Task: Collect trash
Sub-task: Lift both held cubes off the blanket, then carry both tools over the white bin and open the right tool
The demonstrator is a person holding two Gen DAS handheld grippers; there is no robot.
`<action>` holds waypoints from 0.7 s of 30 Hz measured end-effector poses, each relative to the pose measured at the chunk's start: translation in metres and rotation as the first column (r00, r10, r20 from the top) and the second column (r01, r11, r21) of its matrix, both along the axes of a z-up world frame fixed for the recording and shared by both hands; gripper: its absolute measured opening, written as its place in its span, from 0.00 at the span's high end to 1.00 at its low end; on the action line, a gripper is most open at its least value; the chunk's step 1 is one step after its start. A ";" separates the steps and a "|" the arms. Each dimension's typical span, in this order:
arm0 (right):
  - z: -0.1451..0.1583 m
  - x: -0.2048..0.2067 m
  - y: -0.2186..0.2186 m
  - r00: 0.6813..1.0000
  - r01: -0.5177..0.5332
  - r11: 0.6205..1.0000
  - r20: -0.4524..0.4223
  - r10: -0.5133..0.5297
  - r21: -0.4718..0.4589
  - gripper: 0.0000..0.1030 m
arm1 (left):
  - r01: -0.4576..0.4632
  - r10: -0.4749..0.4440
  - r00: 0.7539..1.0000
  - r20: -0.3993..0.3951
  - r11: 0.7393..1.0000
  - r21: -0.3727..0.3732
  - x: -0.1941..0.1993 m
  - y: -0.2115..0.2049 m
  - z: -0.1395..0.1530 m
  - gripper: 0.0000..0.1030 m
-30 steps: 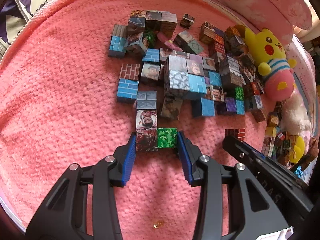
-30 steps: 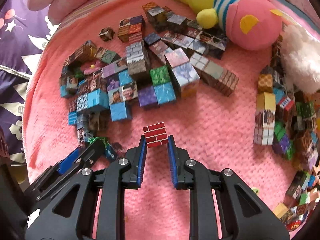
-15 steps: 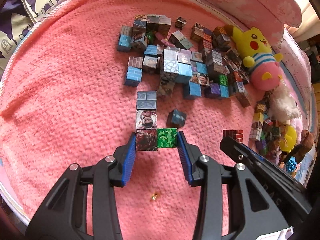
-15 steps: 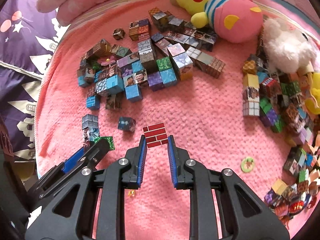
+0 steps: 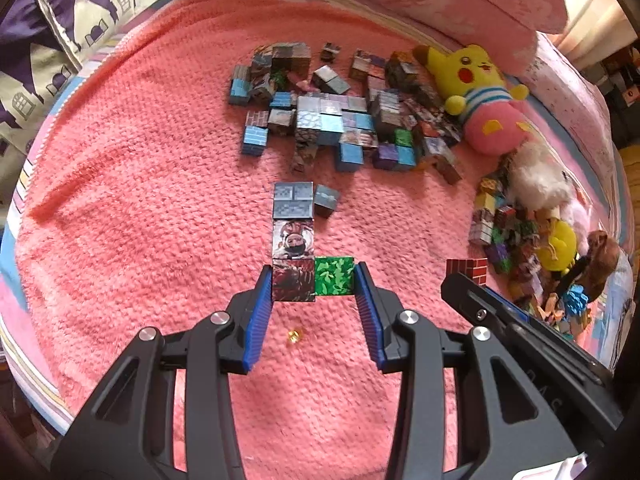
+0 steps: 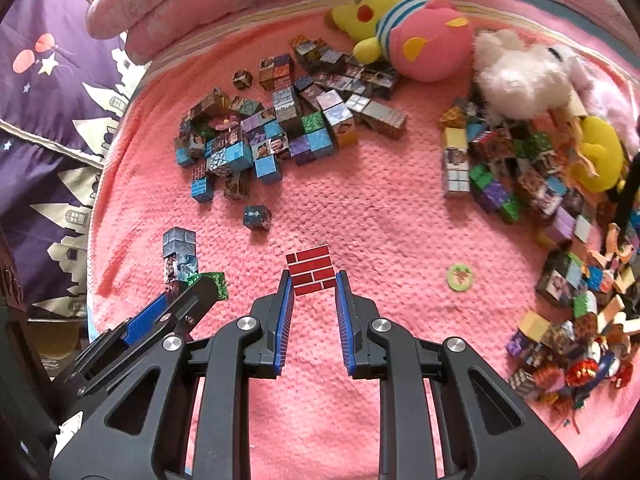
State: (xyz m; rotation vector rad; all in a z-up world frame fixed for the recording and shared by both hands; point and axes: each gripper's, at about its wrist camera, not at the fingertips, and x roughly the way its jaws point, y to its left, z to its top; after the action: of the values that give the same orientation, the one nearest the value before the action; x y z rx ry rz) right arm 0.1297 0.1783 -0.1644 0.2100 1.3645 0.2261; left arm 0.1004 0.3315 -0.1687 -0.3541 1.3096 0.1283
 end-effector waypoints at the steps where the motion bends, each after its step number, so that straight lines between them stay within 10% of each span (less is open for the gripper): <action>1: 0.004 -0.002 -0.003 1.000 0.004 1.000 0.005 -0.004 0.000 0.81 | 0.003 -0.003 1.000 0.003 1.000 0.001 -0.002 -0.002 0.003 0.62; 21: 0.056 -0.064 -0.116 0.970 0.231 0.973 0.076 -0.232 0.018 0.81 | 0.246 -0.249 0.965 0.079 0.968 0.052 -0.023 -0.115 0.062 0.62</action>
State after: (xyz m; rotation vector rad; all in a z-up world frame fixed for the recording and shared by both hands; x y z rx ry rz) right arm 0.0655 0.0619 -0.1081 0.3616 1.2500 0.0442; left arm 0.0778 0.2165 -0.1066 -0.1562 1.2540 -0.0698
